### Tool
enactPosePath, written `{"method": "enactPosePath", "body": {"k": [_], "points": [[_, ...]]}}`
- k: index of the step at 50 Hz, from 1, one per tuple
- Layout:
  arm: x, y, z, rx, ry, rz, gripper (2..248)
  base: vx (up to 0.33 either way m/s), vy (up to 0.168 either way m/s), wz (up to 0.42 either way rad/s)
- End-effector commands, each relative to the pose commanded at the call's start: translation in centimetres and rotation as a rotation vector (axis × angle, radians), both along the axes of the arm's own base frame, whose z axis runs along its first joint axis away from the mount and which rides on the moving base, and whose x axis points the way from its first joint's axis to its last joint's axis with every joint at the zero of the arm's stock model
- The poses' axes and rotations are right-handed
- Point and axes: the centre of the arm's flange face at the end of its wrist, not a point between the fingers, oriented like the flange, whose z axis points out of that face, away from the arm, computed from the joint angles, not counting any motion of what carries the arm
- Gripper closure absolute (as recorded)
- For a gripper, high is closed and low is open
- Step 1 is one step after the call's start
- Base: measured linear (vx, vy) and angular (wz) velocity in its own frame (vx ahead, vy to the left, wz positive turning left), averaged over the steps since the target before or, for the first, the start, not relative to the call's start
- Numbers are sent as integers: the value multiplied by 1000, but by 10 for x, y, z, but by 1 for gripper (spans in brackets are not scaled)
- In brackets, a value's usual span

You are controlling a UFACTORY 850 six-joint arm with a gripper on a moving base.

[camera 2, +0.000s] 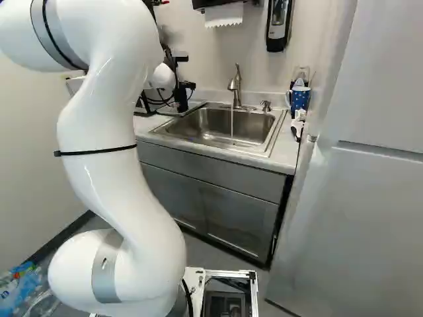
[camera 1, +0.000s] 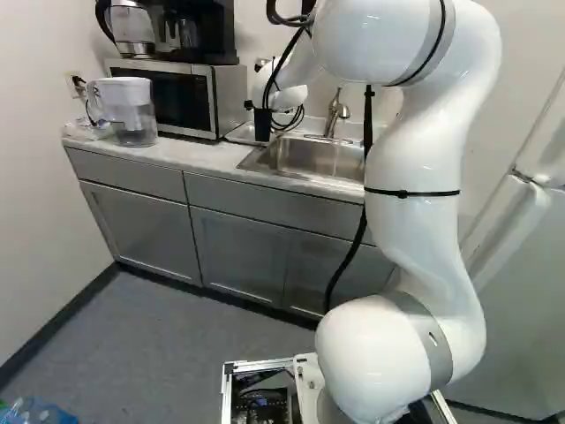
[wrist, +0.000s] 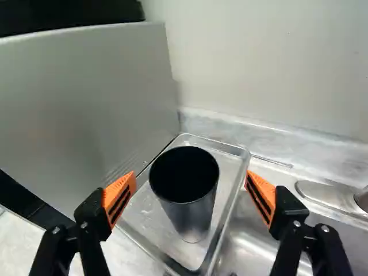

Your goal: Rinse the cup and place it in the tray

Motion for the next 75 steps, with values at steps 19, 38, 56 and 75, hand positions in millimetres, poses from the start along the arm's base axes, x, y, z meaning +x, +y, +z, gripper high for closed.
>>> {"method": "enactPosePath", "body": {"k": [19,38,56,75], "points": [[-2,0,22,5,-36,0,3,0,0,0],[-6,-16,44,10,-70,-22,3,0,0,0],[-11,-45,66,12,-102,-64,3,0,0,0],[-17,-75,86,12,-124,-111,3,0,0,0]]}}
